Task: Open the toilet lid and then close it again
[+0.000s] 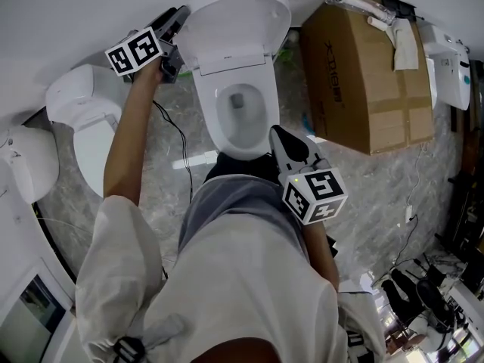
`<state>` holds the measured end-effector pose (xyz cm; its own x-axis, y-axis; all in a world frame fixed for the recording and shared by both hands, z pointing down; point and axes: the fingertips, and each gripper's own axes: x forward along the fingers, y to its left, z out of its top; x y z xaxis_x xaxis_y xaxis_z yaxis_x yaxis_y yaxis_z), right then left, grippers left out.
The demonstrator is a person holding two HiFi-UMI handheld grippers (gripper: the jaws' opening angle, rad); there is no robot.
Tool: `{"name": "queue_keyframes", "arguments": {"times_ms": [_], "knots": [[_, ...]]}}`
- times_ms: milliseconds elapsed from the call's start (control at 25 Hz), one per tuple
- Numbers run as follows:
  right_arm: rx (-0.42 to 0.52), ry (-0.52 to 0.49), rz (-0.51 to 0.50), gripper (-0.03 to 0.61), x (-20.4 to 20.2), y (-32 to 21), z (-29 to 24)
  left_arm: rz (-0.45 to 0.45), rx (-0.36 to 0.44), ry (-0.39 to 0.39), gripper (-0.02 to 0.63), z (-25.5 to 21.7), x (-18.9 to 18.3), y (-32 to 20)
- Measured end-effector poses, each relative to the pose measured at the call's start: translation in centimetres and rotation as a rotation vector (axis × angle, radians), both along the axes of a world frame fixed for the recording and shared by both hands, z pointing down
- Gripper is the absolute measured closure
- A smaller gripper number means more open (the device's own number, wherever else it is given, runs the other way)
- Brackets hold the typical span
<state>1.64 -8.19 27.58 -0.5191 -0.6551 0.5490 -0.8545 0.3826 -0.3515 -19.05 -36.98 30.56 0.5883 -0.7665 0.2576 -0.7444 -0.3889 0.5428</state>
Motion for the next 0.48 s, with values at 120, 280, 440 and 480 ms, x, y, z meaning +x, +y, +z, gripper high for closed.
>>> {"name": "queue_keyframes", "arguments": {"times_ms": [120,280,440,480], "knots": [[0.001,-0.003,-0.001,0.568,0.1,0.1,0.0,0.086,0.045,-0.083,0.427,-0.5,0.5,0.7],[0.000,-0.003,-0.002,0.568,0.3,0.3,0.0,0.246,0.129,-0.311,0.390,-1.1,2.0,1.1],[-0.002,-0.002,0.000,0.568,0.6,0.5,0.2,0.372,0.161,-0.484,0.387,-0.9,3.4,0.8],[-0.003,-0.001,0.002,0.568,0.7,0.6,0.3,0.403,0.163,-0.511,0.387,-0.8,3.8,0.7]]}}
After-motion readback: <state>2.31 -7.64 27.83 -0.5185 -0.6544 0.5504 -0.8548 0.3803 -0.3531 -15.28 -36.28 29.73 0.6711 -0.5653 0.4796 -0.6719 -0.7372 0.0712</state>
